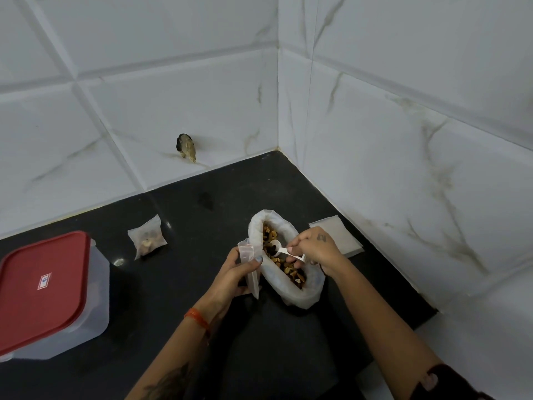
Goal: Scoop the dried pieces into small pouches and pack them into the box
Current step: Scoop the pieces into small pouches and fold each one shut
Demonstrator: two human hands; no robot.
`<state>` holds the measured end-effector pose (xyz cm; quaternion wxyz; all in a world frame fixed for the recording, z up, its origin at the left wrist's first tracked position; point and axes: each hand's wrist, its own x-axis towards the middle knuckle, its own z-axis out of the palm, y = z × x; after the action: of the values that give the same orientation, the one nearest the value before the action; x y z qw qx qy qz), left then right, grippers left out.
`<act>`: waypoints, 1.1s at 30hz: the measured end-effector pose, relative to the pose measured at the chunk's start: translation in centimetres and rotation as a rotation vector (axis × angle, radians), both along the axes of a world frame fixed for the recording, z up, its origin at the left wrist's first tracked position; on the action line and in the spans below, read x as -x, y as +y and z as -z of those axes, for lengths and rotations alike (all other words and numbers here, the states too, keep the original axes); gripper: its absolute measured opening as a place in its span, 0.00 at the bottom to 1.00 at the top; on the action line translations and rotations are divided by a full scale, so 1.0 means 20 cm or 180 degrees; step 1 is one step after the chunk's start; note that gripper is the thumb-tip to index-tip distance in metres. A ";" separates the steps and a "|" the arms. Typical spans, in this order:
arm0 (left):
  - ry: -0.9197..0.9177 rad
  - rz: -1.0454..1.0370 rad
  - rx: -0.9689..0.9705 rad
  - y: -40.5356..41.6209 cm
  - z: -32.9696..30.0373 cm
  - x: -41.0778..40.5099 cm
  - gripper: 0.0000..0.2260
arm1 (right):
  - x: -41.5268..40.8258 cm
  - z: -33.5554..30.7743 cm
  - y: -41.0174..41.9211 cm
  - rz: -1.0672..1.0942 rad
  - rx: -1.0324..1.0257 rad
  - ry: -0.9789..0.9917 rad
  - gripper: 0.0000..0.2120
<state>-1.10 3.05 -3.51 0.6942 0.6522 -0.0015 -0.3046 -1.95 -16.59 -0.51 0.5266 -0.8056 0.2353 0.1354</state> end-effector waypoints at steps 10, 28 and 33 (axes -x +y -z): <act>-0.0003 0.0031 -0.0069 0.01 0.00 -0.01 0.16 | -0.03 0.01 0.02 0.0338 -0.0842 0.0409 0.08; -0.0618 0.0250 -0.0570 0.03 -0.04 -0.01 0.16 | 0.10 -0.08 -0.10 0.0641 -0.1145 0.0053 0.07; -0.0881 0.0272 -0.0681 0.03 -0.06 -0.02 0.27 | 0.15 -0.19 -0.07 0.0247 -0.0928 -0.0445 0.06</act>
<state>-0.79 3.62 -2.32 0.6004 0.7574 -0.0924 -0.2395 -4.93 -18.04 3.38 0.6578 -0.7185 0.2069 0.0913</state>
